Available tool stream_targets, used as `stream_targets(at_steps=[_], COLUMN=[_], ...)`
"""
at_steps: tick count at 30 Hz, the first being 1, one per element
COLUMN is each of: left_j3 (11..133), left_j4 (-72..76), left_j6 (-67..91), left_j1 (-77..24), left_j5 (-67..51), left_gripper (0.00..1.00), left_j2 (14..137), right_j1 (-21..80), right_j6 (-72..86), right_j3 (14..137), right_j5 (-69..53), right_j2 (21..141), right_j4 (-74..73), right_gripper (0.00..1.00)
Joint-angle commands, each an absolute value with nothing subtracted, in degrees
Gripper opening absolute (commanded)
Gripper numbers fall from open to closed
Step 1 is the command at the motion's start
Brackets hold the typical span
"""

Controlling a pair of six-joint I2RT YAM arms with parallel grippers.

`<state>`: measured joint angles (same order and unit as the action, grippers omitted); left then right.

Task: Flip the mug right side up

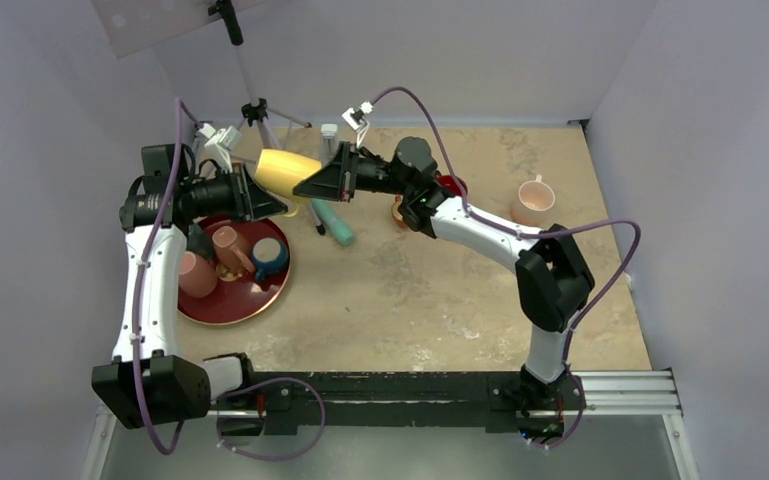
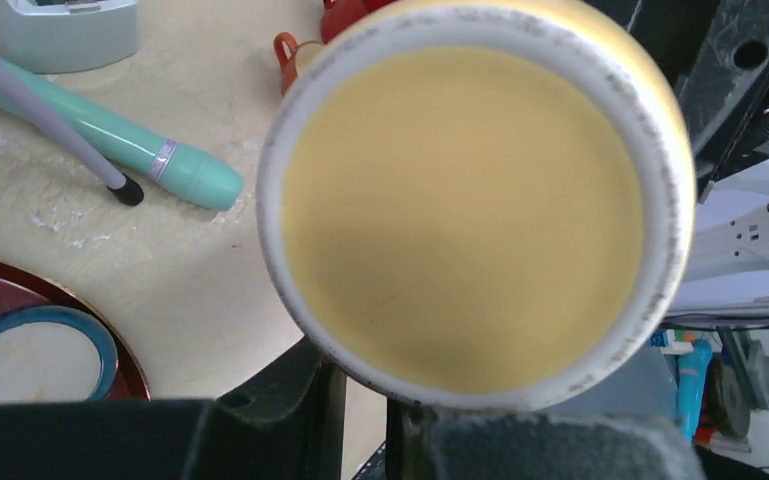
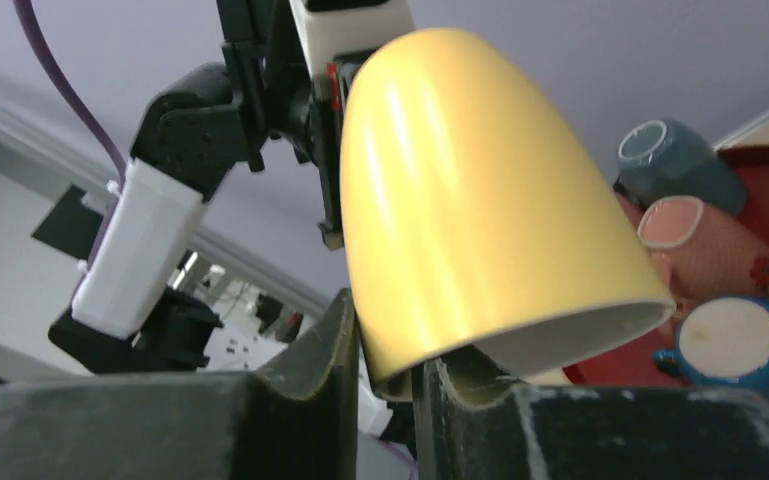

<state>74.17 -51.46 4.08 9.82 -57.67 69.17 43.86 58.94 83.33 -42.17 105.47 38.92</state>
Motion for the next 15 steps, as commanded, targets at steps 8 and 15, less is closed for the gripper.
stream_targets(at_steps=[8, 15], left_j3=[79.17, 76.9], left_j4=[-65.45, -67.46], left_j6=[-18.4, -24.17], left_j1=[7.43, 8.35], left_j5=[-43.87, -26.23], left_gripper=[1.0, 1.0], left_j2=[69.08, 70.4], right_j1=[41.39, 41.33], right_j6=[33.18, 20.92], right_j3=[87.5, 87.67], right_j5=[-16.92, 6.29], right_j2=[93.89, 90.52], right_j4=[2.69, -31.13], right_gripper=[0.0, 0.0])
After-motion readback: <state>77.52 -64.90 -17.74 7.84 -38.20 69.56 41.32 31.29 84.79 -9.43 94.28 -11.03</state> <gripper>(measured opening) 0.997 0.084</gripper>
